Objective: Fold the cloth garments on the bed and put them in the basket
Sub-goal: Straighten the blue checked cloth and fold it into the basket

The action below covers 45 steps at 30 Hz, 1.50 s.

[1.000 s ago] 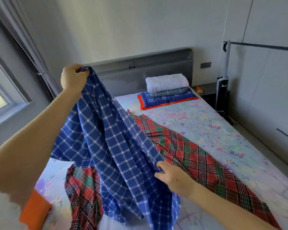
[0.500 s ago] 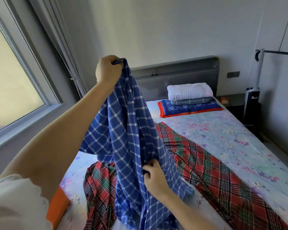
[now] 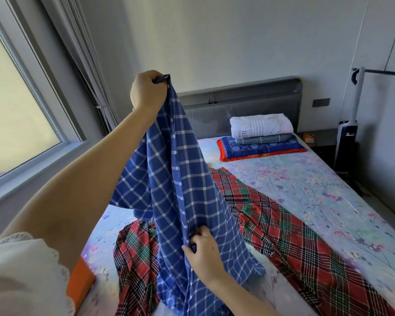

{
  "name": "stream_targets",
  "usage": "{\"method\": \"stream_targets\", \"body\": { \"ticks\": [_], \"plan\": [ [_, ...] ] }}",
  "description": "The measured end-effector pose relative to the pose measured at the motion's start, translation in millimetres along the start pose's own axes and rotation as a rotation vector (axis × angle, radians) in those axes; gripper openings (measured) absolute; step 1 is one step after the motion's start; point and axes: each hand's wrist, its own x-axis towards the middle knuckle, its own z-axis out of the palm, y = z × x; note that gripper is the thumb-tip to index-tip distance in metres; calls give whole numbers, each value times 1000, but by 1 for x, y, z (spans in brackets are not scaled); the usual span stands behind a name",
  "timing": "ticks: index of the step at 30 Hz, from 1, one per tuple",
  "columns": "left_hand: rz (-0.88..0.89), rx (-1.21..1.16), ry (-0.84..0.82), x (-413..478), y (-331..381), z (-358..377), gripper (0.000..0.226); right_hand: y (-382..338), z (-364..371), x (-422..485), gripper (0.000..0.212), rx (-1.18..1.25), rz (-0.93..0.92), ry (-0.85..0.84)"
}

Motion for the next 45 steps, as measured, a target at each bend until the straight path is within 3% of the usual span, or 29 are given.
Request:
{"method": "stream_targets", "body": {
  "ticks": [6,9,11,13,19,23,26,28,30,33,35,37,39,41,43,45],
  "plan": [
    [-33,95,26,9,-36,-24,17,32,-77,-16,38,-18,106,185],
    [-37,150,-19,4,-64,-33,18,57,-144,4,24,-114,190,337],
    [-40,183,-94,-2,-83,-34,19,73,-185,29,31,-248,233,417],
    [-45,142,-180,-8,-98,-32,16,81,-223,55,21,-394,257,480],
    [-25,28,-302,-22,-119,-30,16,58,-307,114,18,-691,128,605],
    [24,51,-297,-12,-127,-35,23,7,-358,138,24,-608,6,745],
    [163,116,-254,-3,-112,-32,34,-31,-392,153,27,-410,-42,1014],
    [200,136,-243,9,-102,-34,37,-47,-404,164,27,-277,-21,945],
    [153,126,-307,22,-105,-41,36,-52,-415,164,28,-164,-9,669],
    [-55,-22,-385,35,-113,-49,29,-51,-428,154,23,51,53,171],
    [-147,-77,-441,46,-114,-47,26,-46,-435,154,19,20,128,-117],
    [-143,-92,-588,56,-112,-50,16,-41,-435,156,23,-141,150,-229],
    [-104,-43,-789,68,-110,-51,24,-30,-434,168,16,-455,177,-176],
    [41,210,-886,77,-109,-40,32,-14,-433,188,17,-781,196,8],
    [232,499,-761,83,-112,-24,22,-3,-429,203,15,-981,193,300],
    [277,708,-563,89,-124,-9,18,6,-427,215,11,-1040,191,522]
  ]
}}
